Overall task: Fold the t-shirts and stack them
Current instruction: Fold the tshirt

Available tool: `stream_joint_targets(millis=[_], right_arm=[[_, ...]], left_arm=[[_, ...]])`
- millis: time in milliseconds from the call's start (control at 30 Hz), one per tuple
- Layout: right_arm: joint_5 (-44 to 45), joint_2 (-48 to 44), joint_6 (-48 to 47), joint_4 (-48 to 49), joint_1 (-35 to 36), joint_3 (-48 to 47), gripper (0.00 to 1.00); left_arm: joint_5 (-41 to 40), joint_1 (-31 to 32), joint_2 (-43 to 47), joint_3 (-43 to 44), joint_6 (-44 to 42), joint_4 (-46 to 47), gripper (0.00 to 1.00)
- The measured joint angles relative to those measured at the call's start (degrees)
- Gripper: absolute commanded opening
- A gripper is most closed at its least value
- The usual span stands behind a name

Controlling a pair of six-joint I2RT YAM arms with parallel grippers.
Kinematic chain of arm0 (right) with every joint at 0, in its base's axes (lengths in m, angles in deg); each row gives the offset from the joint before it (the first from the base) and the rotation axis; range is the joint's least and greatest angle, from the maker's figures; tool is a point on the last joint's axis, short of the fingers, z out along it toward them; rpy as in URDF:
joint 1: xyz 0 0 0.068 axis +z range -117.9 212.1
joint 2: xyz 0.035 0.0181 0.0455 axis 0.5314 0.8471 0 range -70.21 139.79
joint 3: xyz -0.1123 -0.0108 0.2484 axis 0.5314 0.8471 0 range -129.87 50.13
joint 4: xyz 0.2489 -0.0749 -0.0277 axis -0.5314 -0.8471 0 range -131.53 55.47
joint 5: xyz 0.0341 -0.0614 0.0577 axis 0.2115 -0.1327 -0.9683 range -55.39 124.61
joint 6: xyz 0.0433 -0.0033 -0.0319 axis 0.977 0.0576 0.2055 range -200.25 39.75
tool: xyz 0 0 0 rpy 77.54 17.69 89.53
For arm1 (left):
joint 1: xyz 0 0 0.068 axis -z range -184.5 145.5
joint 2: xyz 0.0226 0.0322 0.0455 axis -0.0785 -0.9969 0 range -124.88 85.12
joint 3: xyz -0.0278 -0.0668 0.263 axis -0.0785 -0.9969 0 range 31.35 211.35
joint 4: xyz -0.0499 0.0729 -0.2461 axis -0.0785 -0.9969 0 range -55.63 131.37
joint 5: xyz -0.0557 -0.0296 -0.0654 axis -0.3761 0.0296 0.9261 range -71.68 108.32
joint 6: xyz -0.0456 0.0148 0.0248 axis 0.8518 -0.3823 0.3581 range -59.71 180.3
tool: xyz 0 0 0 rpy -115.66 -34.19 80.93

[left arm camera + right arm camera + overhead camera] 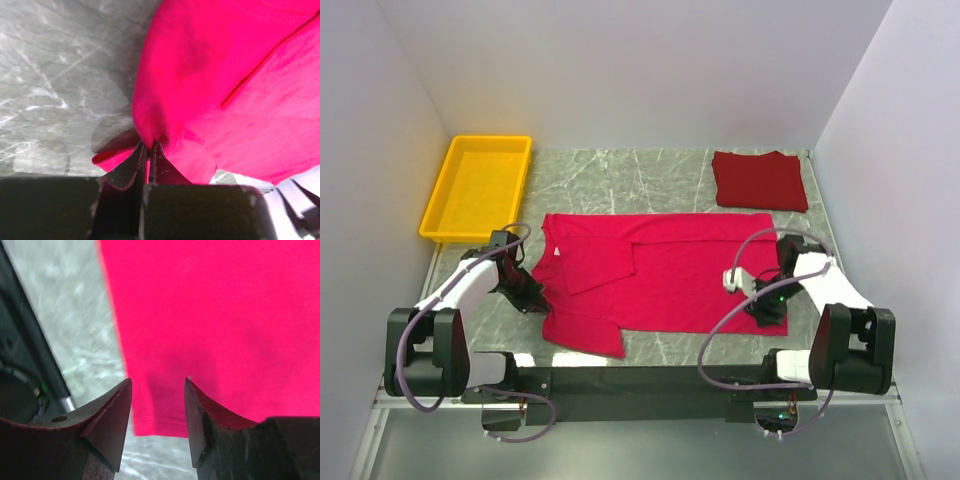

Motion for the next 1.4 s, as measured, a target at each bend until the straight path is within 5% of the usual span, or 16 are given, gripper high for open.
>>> stream_joint_targets(millis=[400,700,800,933,1067,1300,1400], right_arm=[[12.5,-10.5,-5.9,2.5,0.4,9.8,0.56],[15.1,-12.7,-4.5,8.0,1.4,13.7,0.47],[15.0,-12.6,-3.2,8.9,1.6,13.7,0.38],[14.9,-12.6,-1.9,9.5,1.7,13.7,0.14],[14.4,-13.1,-0.9,9.9,1.7,13.7,0.03],[10.0,-13.5,-0.6,7.5,-1.8,10.9,0.05],[8.1,-13.4,0.5,7.3,-3.8,8.2,0.23]], left_arm=[[3.5,0.0,3.8,-1.3,0.2,0.2,0.0],[4.7,0.0,4.4,-3.0,0.5,0.8,0.0],[4.7,0.0,4.5,-3.0,0.5,0.8,0.0],[4.7,-0.1,4.8,-3.0,0.5,0.8,0.0],[4.7,-0.7,5.6,-3.0,0.5,0.2,0.0],[4.6,-2.8,7.8,-3.0,0.3,-1.4,0.0],[4.6,-3.3,8.1,-2.9,0.2,-2.1,0.0]])
